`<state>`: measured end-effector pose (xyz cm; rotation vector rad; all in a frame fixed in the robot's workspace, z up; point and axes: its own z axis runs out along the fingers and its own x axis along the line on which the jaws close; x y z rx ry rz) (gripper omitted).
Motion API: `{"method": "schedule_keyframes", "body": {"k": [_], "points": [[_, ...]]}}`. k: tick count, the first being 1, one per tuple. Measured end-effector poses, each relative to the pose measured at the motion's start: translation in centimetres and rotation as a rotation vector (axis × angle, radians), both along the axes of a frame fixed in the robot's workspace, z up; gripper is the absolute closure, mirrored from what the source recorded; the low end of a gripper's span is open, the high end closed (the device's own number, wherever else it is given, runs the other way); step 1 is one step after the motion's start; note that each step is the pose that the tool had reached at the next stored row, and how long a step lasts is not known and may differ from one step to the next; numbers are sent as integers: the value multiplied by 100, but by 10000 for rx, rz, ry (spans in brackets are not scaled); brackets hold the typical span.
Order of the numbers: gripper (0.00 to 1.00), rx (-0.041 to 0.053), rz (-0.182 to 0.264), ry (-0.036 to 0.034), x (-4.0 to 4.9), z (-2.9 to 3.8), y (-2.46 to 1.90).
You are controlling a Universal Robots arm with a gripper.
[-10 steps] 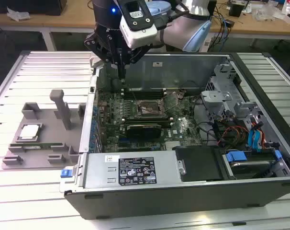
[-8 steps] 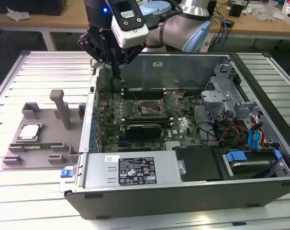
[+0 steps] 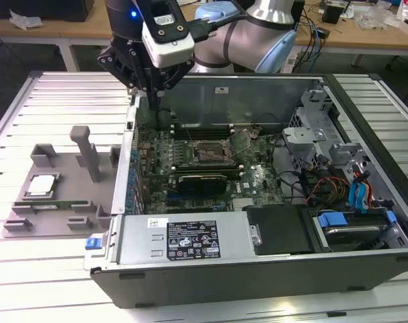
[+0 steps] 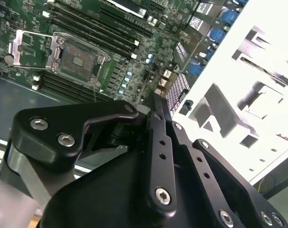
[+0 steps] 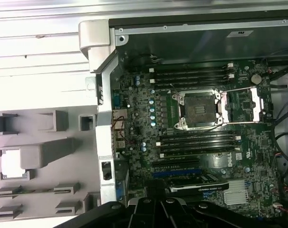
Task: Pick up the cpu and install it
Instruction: 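Reach for the cpu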
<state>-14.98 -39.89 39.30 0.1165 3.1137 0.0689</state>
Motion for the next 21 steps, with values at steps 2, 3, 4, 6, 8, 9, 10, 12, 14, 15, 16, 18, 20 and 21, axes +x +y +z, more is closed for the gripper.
{"method": "schedule_keyframes", "body": {"k": [2,3,4,6,8,9,10,12,14,15,16,18,20,21], "points": [[89,-1,0,0,-20,0,0],[89,0,0,0,-31,0,0],[89,0,0,0,-41,0,0],[89,0,-1,0,-91,-1,0],[89,0,0,0,-154,-3,0],[89,0,0,0,-167,-4,0],[89,0,0,0,-178,-4,0],[89,0,0,0,-217,-6,0],[89,0,-1,0,-281,-8,0],[89,0,-1,0,-312,-9,0],[89,0,-1,0,-346,-10,0],[89,0,0,0,-387,-12,0],[89,1,0,0,-418,-14,0],[89,-1,-1,0,-429,-14,0]]}}
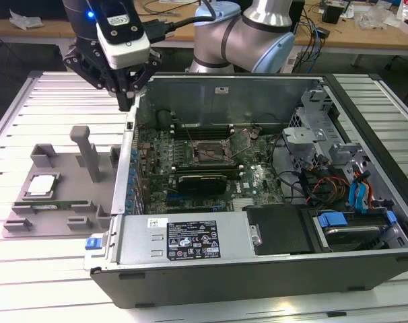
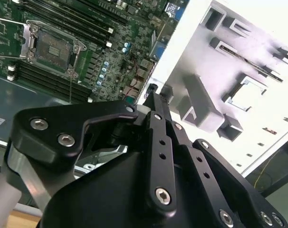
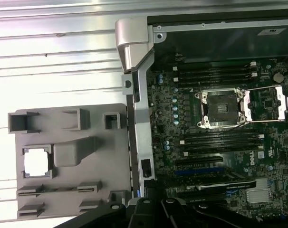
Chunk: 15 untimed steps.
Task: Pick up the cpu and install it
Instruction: 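Reach for the cpu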
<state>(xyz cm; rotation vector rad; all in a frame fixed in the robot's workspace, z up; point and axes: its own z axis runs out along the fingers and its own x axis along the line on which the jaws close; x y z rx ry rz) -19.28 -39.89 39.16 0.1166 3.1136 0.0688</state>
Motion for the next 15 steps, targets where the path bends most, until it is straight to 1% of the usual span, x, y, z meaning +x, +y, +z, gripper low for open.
{"method": "schedule_keyframes", "body": {"k": [8,15], "points": [[89,1,0,0,-112,-6,0],[89,1,0,0,-186,-10,0]]}}
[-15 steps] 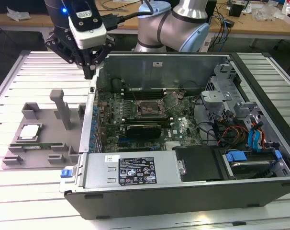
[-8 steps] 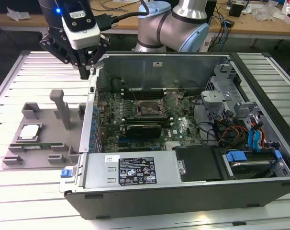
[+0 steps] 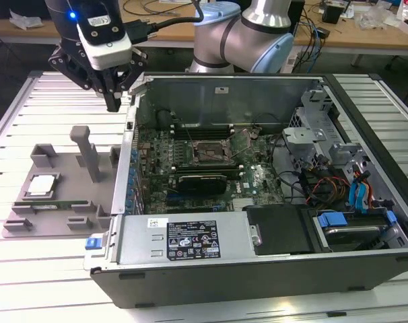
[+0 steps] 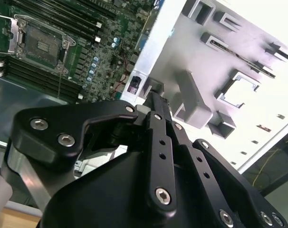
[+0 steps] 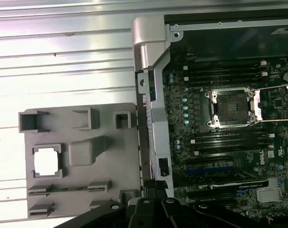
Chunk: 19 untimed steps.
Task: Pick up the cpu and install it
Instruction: 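Reach for the cpu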
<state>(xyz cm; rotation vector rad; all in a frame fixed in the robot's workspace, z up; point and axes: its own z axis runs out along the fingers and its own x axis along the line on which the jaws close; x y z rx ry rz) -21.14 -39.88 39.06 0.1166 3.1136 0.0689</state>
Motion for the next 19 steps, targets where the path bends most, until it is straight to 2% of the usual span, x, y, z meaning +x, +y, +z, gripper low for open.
{"method": "schedule_keyframes", "body": {"k": [7,19], "points": [[89,0,0,0,-120,-7,0],[89,0,0,0,-276,-14,0]]}}
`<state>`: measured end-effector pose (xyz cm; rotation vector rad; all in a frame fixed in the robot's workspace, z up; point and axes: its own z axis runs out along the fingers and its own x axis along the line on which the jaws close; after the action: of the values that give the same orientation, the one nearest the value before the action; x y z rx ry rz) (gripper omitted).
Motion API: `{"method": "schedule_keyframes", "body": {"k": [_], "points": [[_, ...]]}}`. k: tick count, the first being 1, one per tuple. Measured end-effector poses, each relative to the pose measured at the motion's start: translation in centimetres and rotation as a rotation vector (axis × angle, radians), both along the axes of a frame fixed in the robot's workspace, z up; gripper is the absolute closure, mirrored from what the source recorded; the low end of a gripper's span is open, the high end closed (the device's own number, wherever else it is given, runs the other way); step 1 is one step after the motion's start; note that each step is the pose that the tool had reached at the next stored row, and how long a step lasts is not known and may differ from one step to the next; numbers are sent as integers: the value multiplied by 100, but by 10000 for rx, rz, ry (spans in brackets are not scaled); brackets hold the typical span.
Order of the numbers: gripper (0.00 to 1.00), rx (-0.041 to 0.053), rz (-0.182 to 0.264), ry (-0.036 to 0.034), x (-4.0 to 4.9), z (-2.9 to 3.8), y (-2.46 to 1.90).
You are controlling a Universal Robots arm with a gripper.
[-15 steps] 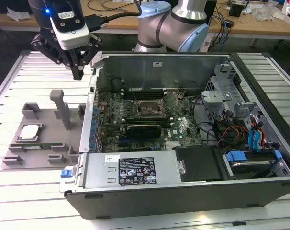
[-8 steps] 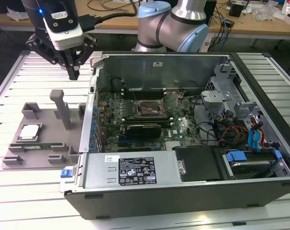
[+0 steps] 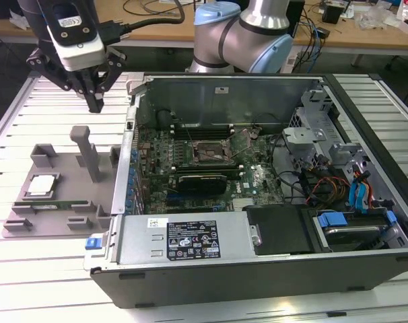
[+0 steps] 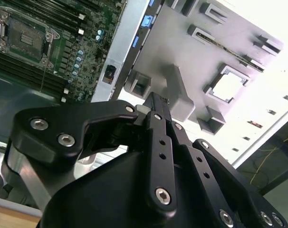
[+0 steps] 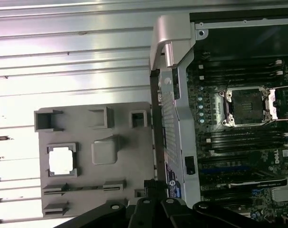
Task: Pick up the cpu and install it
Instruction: 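Reach for the cpu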
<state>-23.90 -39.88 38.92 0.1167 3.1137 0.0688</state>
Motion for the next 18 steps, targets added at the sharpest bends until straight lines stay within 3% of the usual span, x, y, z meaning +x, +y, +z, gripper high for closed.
{"method": "schedule_keyframes", "body": {"k": [18], "points": [[89,0,1,-1,-267,-17,0]]}}
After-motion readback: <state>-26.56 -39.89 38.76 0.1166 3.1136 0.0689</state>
